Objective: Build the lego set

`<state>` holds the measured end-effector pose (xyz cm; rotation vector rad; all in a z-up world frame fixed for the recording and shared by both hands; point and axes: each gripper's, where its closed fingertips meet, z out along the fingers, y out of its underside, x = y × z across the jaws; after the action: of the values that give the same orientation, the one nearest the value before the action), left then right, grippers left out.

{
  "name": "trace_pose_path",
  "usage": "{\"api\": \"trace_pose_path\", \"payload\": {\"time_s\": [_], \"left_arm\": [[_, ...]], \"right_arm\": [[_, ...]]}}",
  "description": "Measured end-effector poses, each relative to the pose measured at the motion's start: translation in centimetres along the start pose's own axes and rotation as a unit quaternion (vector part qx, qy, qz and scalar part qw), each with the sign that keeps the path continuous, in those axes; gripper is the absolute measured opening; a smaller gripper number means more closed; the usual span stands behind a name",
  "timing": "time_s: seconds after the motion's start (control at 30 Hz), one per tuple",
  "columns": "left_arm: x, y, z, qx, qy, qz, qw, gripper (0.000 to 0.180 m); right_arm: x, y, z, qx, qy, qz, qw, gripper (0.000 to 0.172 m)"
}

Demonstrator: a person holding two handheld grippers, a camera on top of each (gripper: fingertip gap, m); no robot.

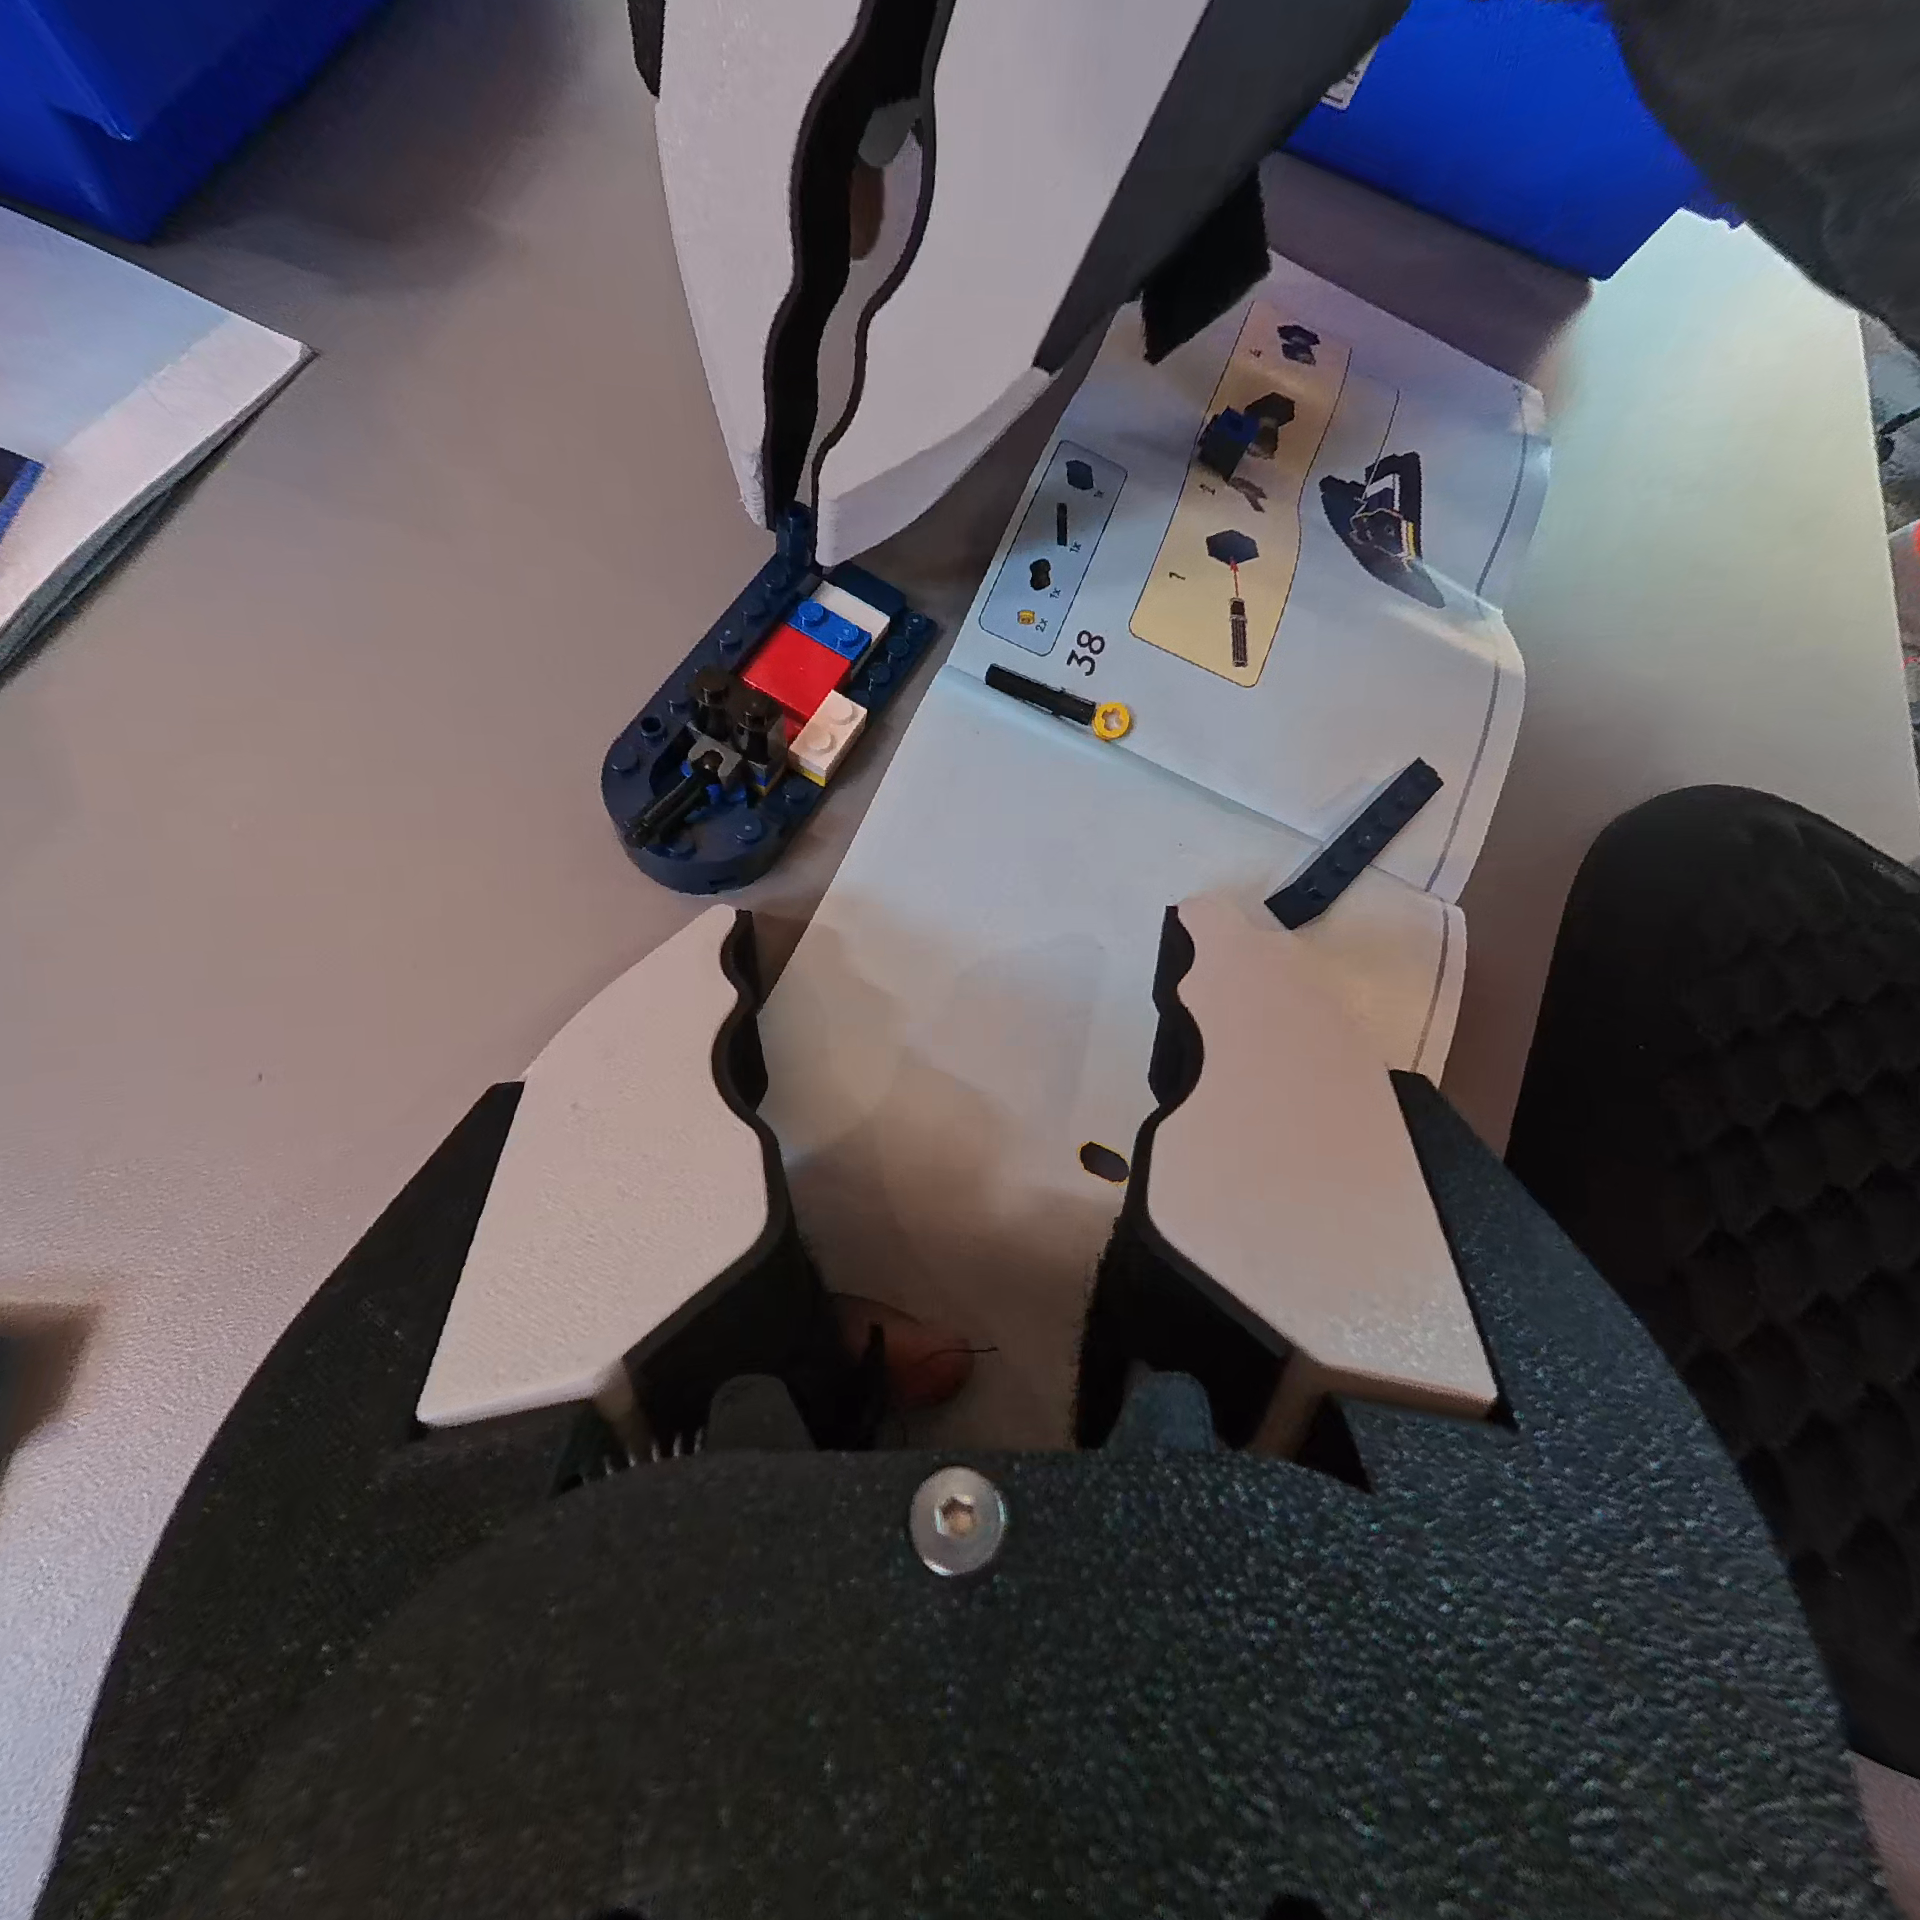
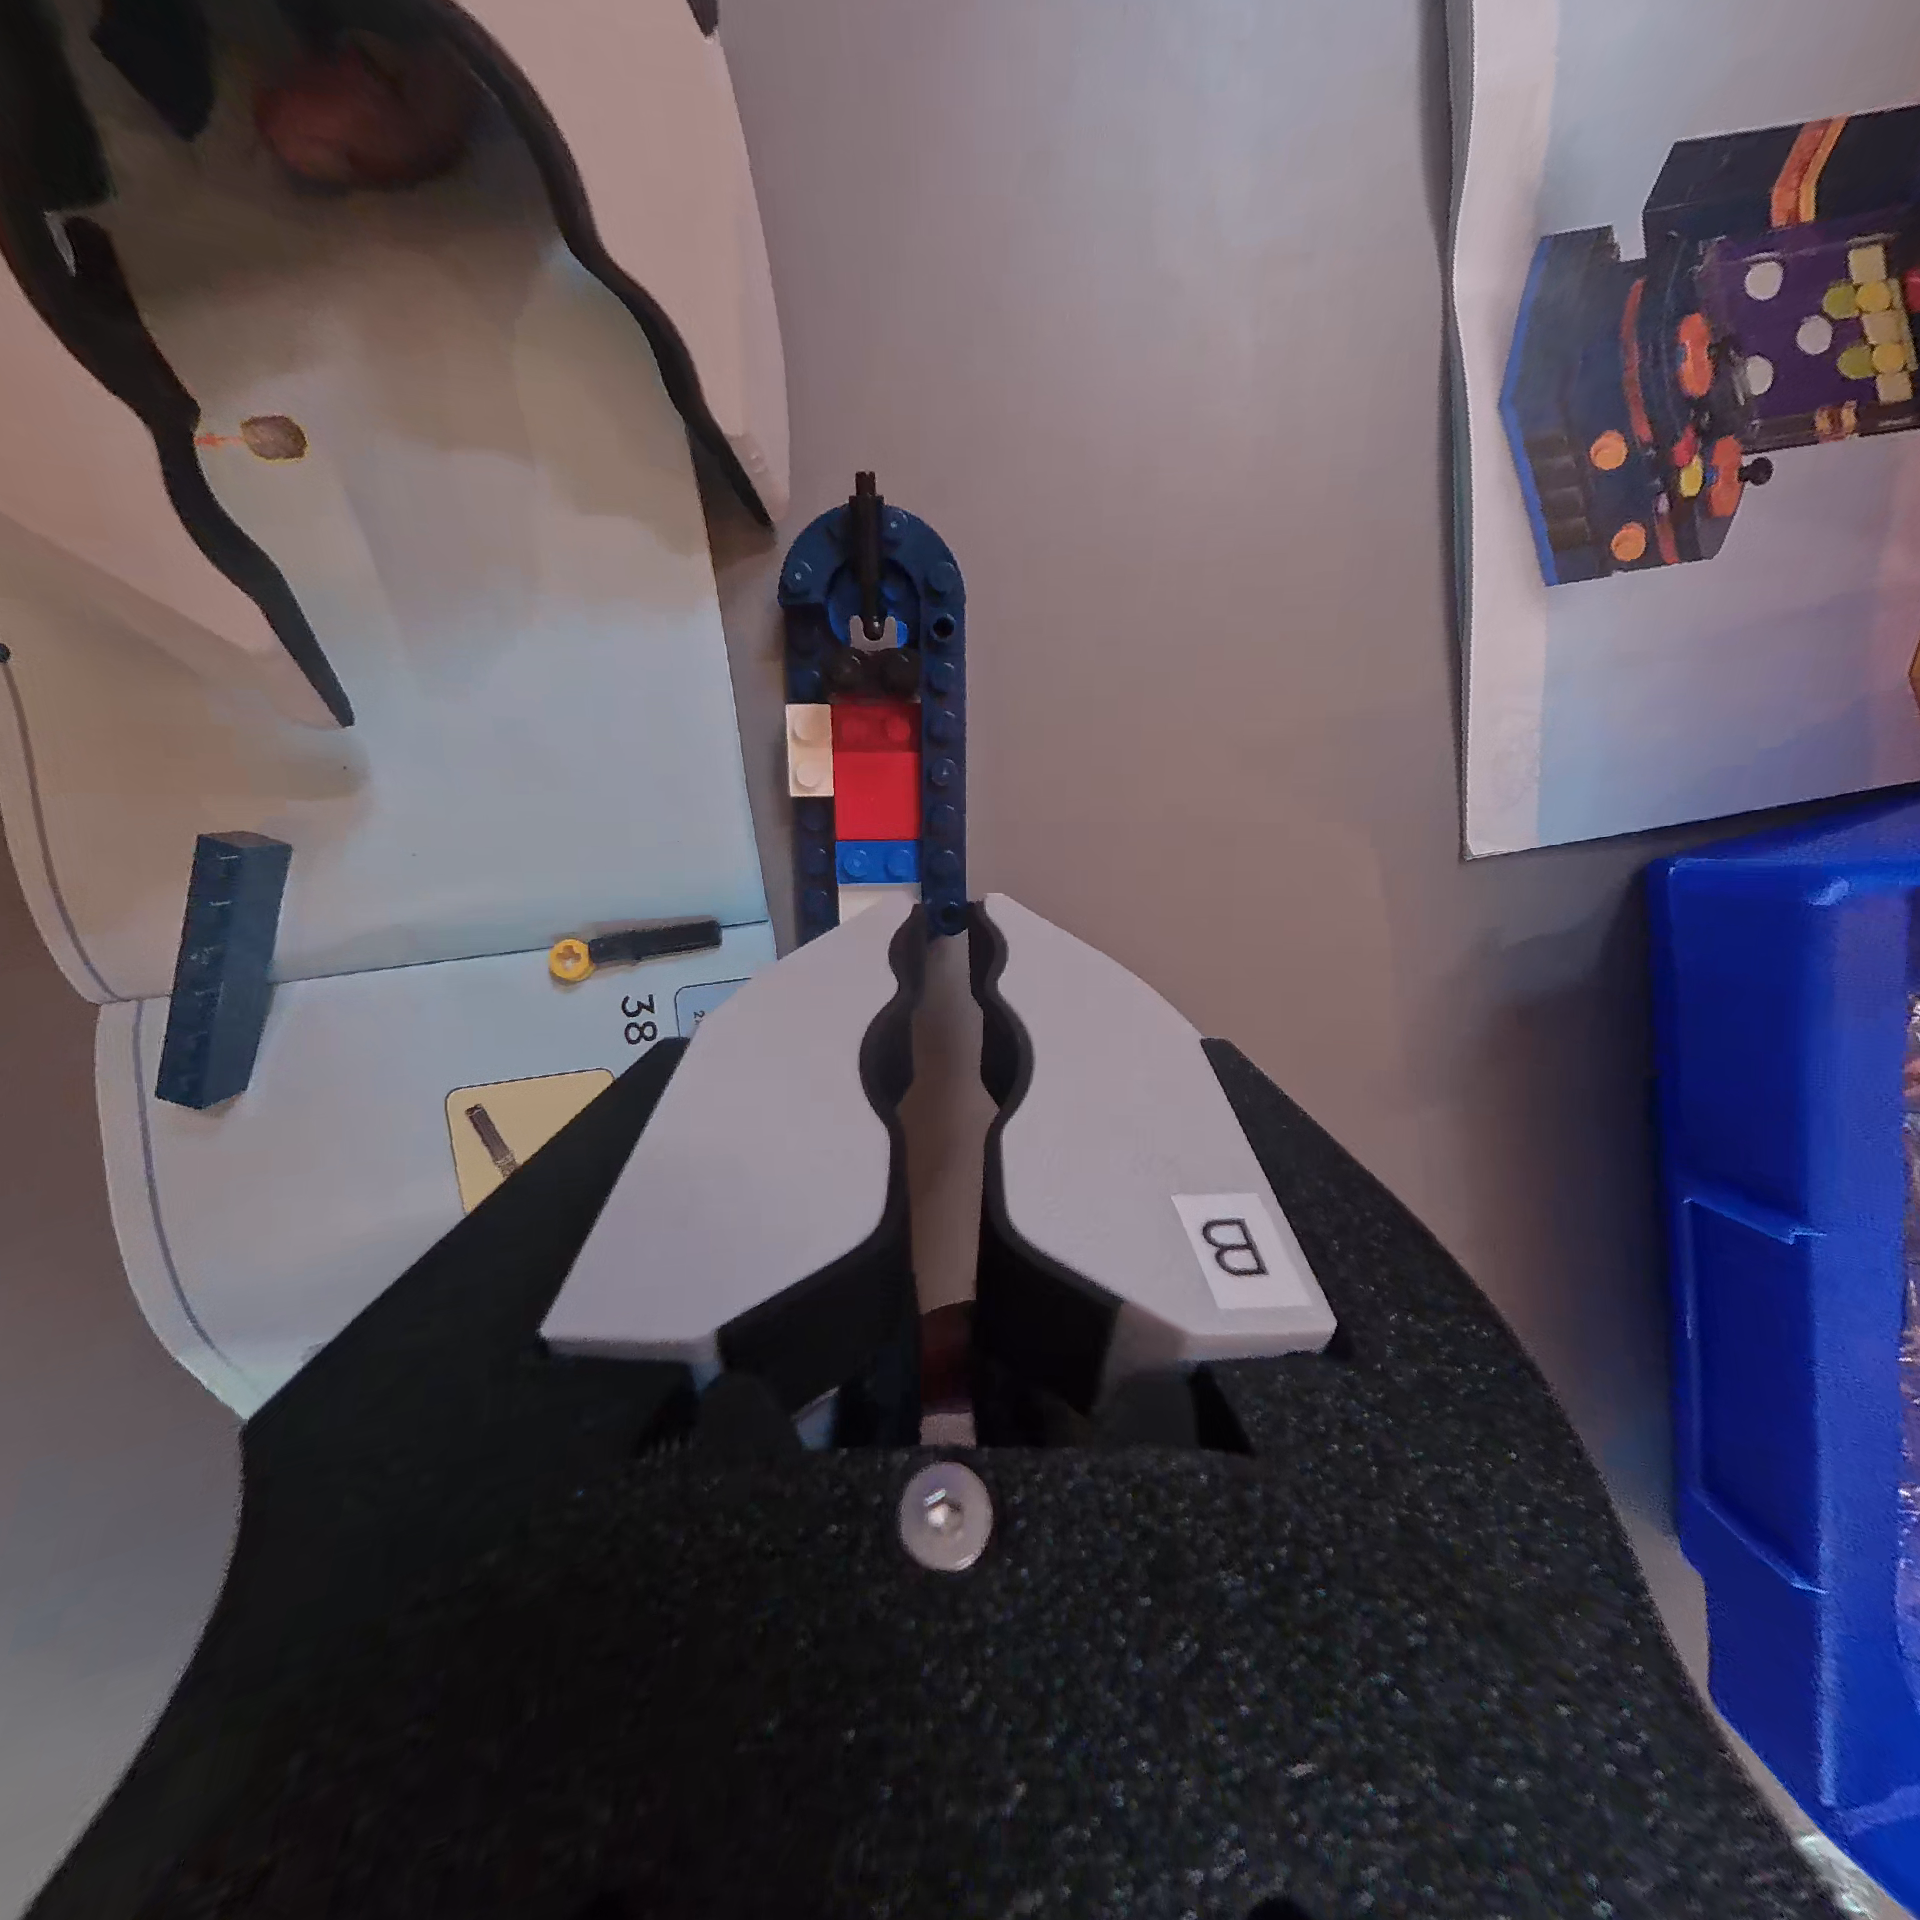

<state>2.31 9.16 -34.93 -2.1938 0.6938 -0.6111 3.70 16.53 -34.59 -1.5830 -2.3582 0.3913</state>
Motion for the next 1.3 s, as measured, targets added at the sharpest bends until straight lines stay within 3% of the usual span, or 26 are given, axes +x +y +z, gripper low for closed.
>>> {"api": "trace_pose_path", "payload": {"time_s": [0.03,0.13,0.2,0.27,0.37,0.43,0.5,0.6,0.93,1.13,1.3], "left_arm": [[0.0,0.0,0.0,0.001,0.001,-0.001,1.000,0.073],[0.0,-0.1,-0.1,0.005,0.000,0.000,1.000,0.074],[0.0,-0.2,-0.2,0.008,-0.001,0.000,1.000,0.074],[-0.1,-0.3,-0.2,0.011,-0.003,-0.001,1.000,0.076],[-0.4,-0.5,-0.4,0.023,-0.010,-0.008,1.000,0.085],[-0.6,-0.7,-0.7,0.034,-0.013,-0.017,0.999,0.085],[-0.7,-0.8,-0.8,0.040,-0.013,-0.024,0.999,0.084],[-0.7,-0.8,-0.8,0.040,-0.017,-0.021,0.999,0.085],[-0.6,-0.8,-0.7,0.039,-0.014,-0.018,0.999,0.088],[-0.5,-0.7,-0.6,0.034,-0.015,-0.011,0.999,0.089],[-0.5,-0.7,-0.6,0.035,-0.011,-0.013,0.999,0.089]], "right_arm": [[0.0,0.0,0.0,0.002,0.001,-0.001,1.000,0.008],[-0.5,-0.2,-0.4,0.010,-0.004,0.016,1.000,0.044],[-0.3,-0.8,-1.6,0.036,0.023,0.029,0.999,0.051],[-1.0,-0.9,-3.0,0.044,0.043,0.040,0.997,0.046],[-7.2,-1.4,-3.5,0.057,-0.031,0.048,0.997,0.034],[-11.3,-0.9,-2.7,0.034,-0.068,0.050,0.996,0.032],[-12.8,0.2,-1.7,0.000,-0.049,0.053,0.997,0.031],[-12.6,0.6,-1.3,-0.001,-0.012,0.064,0.998,0.024],[-11.8,0.0,-1.5,0.008,-0.009,0.018,1.000,0.007],[-3.8,-3.5,-4.6,0.058,-0.004,-0.047,0.997,0.007],[0.3,-4.2,-2.4,0.024,-0.053,-0.041,0.997,0.007]]}}
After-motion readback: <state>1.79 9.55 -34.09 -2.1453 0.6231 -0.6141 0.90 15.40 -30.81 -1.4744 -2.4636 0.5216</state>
